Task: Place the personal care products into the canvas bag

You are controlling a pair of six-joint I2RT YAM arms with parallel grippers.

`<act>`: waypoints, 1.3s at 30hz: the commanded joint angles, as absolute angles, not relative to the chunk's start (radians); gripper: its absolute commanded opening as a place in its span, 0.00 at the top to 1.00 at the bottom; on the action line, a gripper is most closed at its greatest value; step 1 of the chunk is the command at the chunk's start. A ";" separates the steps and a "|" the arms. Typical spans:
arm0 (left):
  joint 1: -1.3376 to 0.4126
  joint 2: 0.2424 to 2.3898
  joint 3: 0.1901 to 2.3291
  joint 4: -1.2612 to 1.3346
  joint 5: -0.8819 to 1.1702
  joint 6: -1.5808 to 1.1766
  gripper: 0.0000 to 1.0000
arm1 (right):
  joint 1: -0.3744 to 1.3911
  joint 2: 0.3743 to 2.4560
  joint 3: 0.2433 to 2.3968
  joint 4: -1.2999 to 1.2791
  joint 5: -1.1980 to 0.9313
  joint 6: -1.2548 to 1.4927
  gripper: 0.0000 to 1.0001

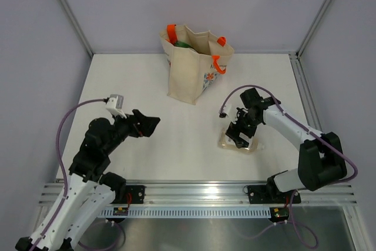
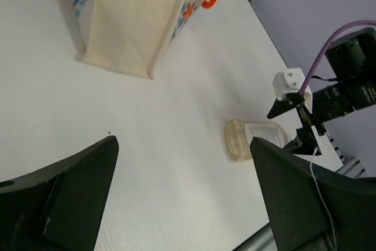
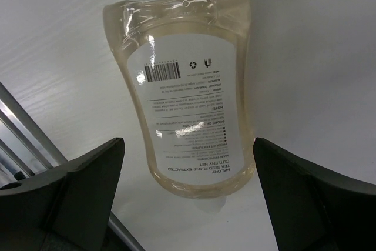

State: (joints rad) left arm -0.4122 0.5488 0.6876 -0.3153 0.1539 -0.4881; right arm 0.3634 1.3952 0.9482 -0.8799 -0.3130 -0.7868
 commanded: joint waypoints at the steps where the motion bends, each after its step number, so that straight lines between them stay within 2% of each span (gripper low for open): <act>1: -0.410 0.416 0.577 -0.394 0.186 -0.623 0.01 | 0.368 1.449 0.966 -0.847 -0.304 -0.824 0.01; 6: -0.410 0.315 0.480 -0.419 0.230 -0.689 0.01 | 0.376 1.551 0.982 -0.796 -0.250 -0.833 0.01; 16: -0.410 0.340 0.459 -0.385 0.305 -0.727 0.01 | 0.400 1.645 0.965 -0.712 -0.196 -0.792 0.01; 20: -0.410 0.380 0.442 -0.333 0.351 -0.767 0.01 | 0.406 1.638 0.945 -0.660 -0.143 -0.744 0.15; 25: -0.411 0.400 0.425 -0.285 0.373 -0.814 0.01 | 0.408 1.612 0.927 -0.623 -0.104 -0.667 0.46; 26: -0.414 0.413 0.422 -0.281 0.376 -0.821 0.01 | 0.407 1.605 0.923 -0.612 -0.103 -0.657 0.54; 27: -0.416 0.422 0.419 -0.272 0.377 -0.836 0.01 | 0.407 1.595 0.920 -0.612 -0.107 -0.638 0.69; 31: -0.448 0.483 0.410 -0.238 0.370 -0.870 0.01 | 0.407 1.514 0.905 -0.617 -0.210 -0.585 0.87; 34: -0.535 0.556 0.403 -0.183 0.298 -0.897 0.01 | 0.407 1.464 0.899 -0.617 -0.290 -0.539 1.00; 39: -0.754 0.751 0.423 -0.019 0.161 -0.959 0.01 | 0.387 1.419 0.902 -0.630 -0.392 -0.528 1.00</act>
State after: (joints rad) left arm -0.6666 0.6643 0.4122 -0.1921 0.2527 -0.8986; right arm 0.3962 1.4895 0.8764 -0.6537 -0.2752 -0.5617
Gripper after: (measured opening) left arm 0.984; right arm 0.864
